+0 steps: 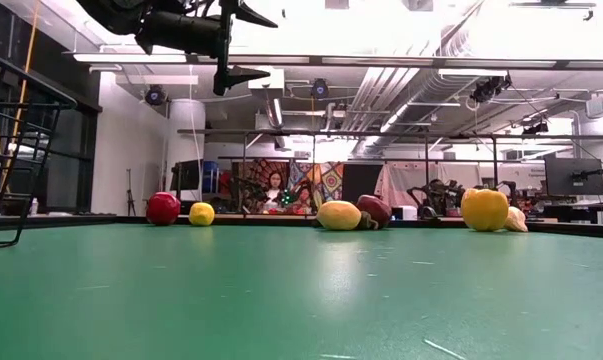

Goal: Sort produce into baskets
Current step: Put the green chayote into the transparent bin

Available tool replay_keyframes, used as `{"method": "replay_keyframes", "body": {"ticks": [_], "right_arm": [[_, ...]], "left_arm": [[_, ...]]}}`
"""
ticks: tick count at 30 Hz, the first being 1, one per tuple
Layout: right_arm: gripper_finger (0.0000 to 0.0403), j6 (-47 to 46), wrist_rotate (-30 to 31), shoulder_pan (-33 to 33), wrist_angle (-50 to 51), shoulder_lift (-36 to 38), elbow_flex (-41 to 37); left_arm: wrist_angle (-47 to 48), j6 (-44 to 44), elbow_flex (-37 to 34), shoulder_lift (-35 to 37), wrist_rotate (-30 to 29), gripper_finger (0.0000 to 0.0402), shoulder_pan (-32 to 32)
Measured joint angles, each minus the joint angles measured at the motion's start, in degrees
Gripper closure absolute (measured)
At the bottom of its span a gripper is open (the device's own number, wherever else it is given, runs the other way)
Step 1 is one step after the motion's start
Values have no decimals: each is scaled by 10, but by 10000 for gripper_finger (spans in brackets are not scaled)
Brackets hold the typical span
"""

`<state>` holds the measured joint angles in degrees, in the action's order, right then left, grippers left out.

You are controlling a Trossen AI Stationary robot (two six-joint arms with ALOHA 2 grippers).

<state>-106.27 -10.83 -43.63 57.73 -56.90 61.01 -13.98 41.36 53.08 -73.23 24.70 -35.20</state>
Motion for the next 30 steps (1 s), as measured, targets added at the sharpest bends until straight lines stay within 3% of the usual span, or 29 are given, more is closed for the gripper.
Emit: {"method": "replay_keyframes", "body": {"ticks": [4, 7, 18, 22, 27, 30], "right_arm": [[212, -93, 1, -52, -32, -34, 0], [205, -110, 1, -75, -70, -55, 0], [191, -189, -62, -90, -102, -98, 0], [138, -206, -106, -82, -99, -100, 0], [49, -225, -116, -65, -87, -98, 0], [13, -222, -108, -41, -131, -82, 0]], "left_arm": [[0, 0, 0, 0, 0, 12, 0], [0, 0, 0, 0, 0, 12, -3], [-15, 19, 0, 0, 2, 12, -39], [-21, 19, 0, 0, 27, 12, -54], [-28, 20, 0, 0, 78, 12, -75], [-31, 20, 0, 1, 99, 12, -95]]}}
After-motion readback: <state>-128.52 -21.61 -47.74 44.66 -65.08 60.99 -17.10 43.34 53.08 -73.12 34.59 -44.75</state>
